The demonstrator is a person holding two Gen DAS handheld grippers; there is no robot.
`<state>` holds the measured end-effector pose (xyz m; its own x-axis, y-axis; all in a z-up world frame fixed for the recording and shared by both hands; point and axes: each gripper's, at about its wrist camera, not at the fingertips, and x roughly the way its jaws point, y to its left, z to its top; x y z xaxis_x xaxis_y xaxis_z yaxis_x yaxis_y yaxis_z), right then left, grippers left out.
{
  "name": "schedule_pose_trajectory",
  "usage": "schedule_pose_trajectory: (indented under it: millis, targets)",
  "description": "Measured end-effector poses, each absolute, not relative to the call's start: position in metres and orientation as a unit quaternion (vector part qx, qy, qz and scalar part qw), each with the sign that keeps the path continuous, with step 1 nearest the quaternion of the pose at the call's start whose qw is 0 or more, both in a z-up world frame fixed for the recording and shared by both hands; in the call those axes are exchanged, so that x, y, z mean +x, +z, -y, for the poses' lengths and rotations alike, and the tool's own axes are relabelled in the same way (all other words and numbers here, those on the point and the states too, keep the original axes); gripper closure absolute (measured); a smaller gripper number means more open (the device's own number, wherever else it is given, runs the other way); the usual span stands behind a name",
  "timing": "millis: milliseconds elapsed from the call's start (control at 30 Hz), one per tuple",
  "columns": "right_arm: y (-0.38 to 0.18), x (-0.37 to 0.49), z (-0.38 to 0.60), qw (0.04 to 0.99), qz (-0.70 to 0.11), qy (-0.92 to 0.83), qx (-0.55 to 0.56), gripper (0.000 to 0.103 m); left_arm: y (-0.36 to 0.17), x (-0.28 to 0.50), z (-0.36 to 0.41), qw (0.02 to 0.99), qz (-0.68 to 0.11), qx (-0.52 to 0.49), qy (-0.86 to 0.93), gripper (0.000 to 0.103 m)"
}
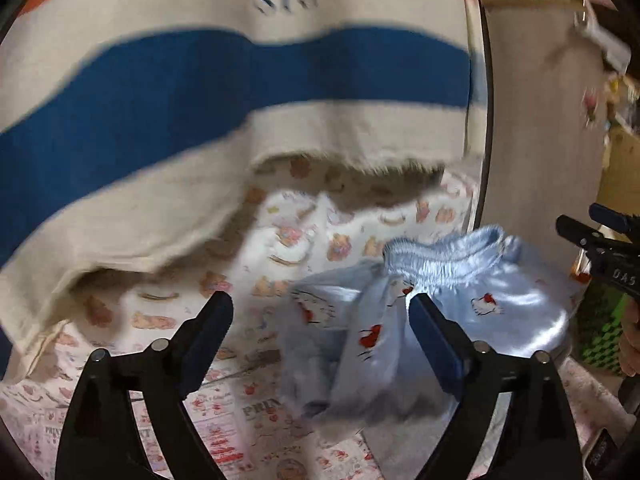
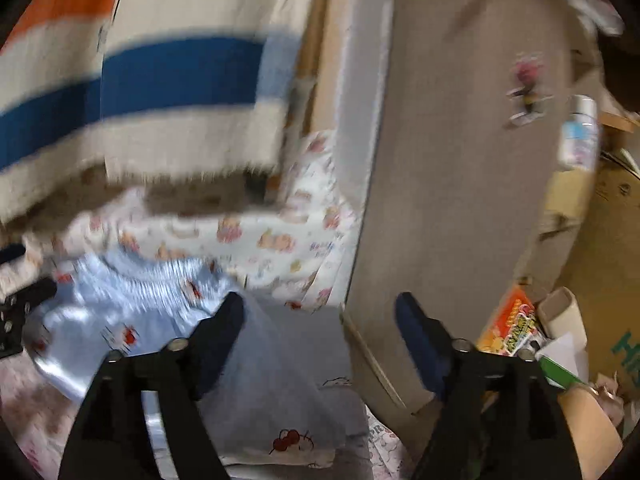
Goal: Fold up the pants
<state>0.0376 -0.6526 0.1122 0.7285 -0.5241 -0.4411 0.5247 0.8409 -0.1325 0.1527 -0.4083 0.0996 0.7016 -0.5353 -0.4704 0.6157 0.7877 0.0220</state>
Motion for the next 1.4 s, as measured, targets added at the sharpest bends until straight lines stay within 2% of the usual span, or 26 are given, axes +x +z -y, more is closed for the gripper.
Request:
schedule_pose_trajectory:
  millis: [67,200,333,600,800,1067,1400]
  targets:
    - [0.127,0.027,0.639,0.939,-0.210,-0.274,-0.006,0.018,0.108,0.144,0.395,0.928,-0.200,0.090,-0.301,0.008]
    - [0.137,0.014,0.606,0.956,-0.190,-0.224,-0.010,0.001,0.126,0.124,0.354,0.941,-0.163,0.072,-0.287,0.002]
    - [0.138,0.011,0.570,0.966,-0.185,-0.182,0.007,0.001,0.141,0.099,0.314,0.953,-0.113,0.065,-0.272,0.001]
    - [0.147,0.008,0.507,0.979,-0.131,-0.146,0.053,0.001,0.152,0.071,0.247,0.961,-0.078,0.037,-0.264,0.001]
    - [0.129,0.014,0.476,0.983,-0.109,-0.139,0.047,0.001,0.135,0.065,0.212,0.968,-0.055,0.028,-0.242,0.001]
    - [0.073,0.041,0.452,0.980,-0.135,-0.134,0.052,0.001,0.078,0.092,0.193,0.976,-0.077,0.034,-0.203,0.001]
    - [0.032,0.073,0.434,0.974,-0.172,-0.146,0.031,0.001,0.024,0.131,0.176,0.969,-0.153,0.015,-0.193,0.001]
